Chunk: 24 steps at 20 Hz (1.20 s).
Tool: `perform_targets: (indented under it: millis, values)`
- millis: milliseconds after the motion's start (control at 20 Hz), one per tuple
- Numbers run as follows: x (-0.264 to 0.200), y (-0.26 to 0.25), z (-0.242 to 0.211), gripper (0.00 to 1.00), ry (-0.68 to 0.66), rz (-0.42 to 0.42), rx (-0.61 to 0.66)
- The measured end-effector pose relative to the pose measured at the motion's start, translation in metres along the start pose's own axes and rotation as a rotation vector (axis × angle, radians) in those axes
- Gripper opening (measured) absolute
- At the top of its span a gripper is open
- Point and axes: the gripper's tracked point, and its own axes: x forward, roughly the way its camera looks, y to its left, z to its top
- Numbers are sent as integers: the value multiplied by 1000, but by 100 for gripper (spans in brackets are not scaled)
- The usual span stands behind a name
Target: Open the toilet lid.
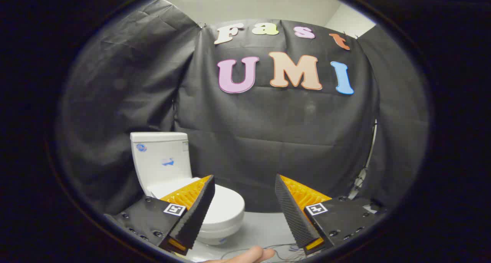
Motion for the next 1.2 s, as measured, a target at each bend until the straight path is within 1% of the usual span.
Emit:
perform_targets:
  millis: [50,150,250,400,500,650,800,1000,1200]
  values:
    - [3,11,0,97,-17,3,17]
    - [-1,27,-17,97,-25,-28,26]
    - [-13,50,-49,97,12,-47,51]
    - [-34,85,-98,97,114,-57,130]
    - [-50,111,-109,98,124,-60,177]
    - [-76,128,-115,99,127,-91,195]
    - [-94,128,-110,99,100,-124,207]
    - [-101,121,-105,99,65,-167,230]
    - [-101,114,-101,99,64,-183,228]
